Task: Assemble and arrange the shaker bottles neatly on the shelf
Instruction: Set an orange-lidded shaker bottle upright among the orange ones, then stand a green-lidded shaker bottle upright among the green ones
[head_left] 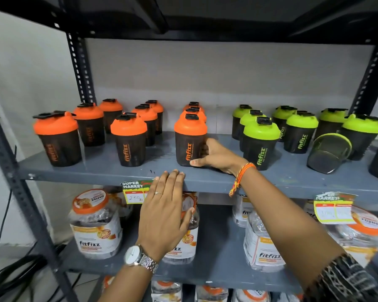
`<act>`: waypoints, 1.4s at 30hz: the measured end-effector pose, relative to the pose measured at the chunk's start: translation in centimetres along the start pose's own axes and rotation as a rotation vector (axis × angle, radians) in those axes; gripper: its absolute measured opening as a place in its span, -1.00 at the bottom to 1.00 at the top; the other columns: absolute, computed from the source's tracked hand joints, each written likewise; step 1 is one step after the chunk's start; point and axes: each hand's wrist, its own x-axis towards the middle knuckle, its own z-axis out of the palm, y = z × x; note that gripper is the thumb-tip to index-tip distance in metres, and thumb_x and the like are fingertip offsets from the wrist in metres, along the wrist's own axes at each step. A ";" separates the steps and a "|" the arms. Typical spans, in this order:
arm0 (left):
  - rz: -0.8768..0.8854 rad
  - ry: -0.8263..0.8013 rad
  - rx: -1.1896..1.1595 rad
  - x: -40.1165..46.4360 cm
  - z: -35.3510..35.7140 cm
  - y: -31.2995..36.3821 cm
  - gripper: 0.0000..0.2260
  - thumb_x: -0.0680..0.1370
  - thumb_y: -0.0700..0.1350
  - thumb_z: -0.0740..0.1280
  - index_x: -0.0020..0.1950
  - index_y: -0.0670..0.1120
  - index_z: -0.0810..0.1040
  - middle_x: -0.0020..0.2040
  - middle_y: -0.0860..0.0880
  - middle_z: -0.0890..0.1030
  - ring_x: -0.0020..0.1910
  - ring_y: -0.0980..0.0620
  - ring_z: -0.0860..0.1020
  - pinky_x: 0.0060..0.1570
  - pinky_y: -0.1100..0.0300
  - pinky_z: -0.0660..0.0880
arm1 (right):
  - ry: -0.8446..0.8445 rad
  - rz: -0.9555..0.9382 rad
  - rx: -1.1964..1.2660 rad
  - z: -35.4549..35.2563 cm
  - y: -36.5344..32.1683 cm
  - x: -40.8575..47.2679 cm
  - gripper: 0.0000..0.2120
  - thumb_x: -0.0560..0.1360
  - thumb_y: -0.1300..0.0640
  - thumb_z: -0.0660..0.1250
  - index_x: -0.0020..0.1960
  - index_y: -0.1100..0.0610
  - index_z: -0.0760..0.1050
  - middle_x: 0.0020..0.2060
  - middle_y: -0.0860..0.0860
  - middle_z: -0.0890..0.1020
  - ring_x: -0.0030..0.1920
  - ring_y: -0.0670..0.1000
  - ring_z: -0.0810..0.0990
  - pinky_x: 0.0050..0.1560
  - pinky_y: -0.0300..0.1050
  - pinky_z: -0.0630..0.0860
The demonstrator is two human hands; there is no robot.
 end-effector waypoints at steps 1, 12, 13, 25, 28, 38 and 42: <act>-0.003 0.003 -0.001 0.0 0.1 0.0 -0.29 0.58 0.21 0.20 0.62 -0.15 0.25 0.59 -0.14 0.38 0.58 -0.16 0.34 0.60 -0.04 0.06 | 0.000 0.004 -0.017 0.1 0.1 0.0 -0.41 0.35 0.28 0.56 0.28 0.03 0.40 0.29 0.09 0.59 0.30 0.06 0.57 0.36 0.09 0.48; -0.005 0.019 0.007 0.0 0.3 0.1 -0.30 0.59 0.22 0.17 0.63 -0.16 0.24 0.59 -0.16 0.37 0.59 -0.17 0.32 0.63 -0.06 0.09 | -0.026 0.064 0.002 -0.3 0.1 -1.1 -0.35 0.37 0.40 0.51 0.40 0.17 0.38 0.24 0.07 0.60 0.30 0.05 0.57 0.38 0.04 0.46; -0.010 0.015 0.005 0.0 0.2 0.2 -0.30 0.59 0.22 0.17 0.62 -0.16 0.25 0.59 -0.16 0.37 0.59 -0.17 0.32 0.63 -0.07 0.11 | -0.018 0.071 0.005 -0.5 0.1 -1.5 -0.35 0.39 0.42 0.49 0.42 0.20 0.37 0.24 0.07 0.60 0.29 0.03 0.57 0.39 0.02 0.46; 0.140 0.084 -0.100 1.8 0.8 5.5 -0.35 0.57 0.16 0.25 0.56 -0.20 0.35 0.53 -0.18 0.45 0.54 -0.19 0.39 0.61 -0.12 0.18 | 0.340 0.001 0.060 -5.2 1.4 -14.6 -0.51 0.47 0.34 0.45 0.38 0.22 0.47 0.21 0.10 0.64 0.20 -0.03 0.62 0.24 -0.17 0.54; 0.148 0.089 -0.120 2.6 1.3 6.8 -0.38 0.58 0.15 0.24 0.54 -0.19 0.36 0.51 -0.17 0.46 0.54 -0.19 0.39 0.61 -0.11 0.17 | 0.518 0.084 0.208 -8.4 2.0 -16.8 -0.74 0.50 0.24 0.43 0.19 0.21 0.62 -0.01 0.04 0.75 -0.10 -0.12 0.70 -0.14 -0.32 0.60; 0.038 0.229 -0.204 5.0 3.9 14.5 -0.47 0.62 0.19 0.17 0.45 -0.14 0.45 0.36 -0.13 0.58 0.36 -0.19 0.51 0.54 -0.10 0.25 | 1.221 0.424 -0.112 -20.3 6.1 -19.5 -0.31 0.23 -0.46 0.32 -0.24 0.22 0.63 -0.17 0.22 0.71 -0.07 0.27 0.65 -0.05 0.07 0.53; 0.049 0.288 -0.157 5.2 4.9 14.2 -0.49 0.62 0.19 0.20 0.44 -0.12 0.47 0.35 -0.11 0.58 0.35 -0.17 0.50 0.50 -0.09 0.27 | 1.033 0.520 -0.284 -21.1 6.7 -17.9 -0.03 0.31 -0.56 0.20 0.21 0.31 0.53 0.24 0.33 0.58 0.24 0.35 0.53 0.16 0.11 0.47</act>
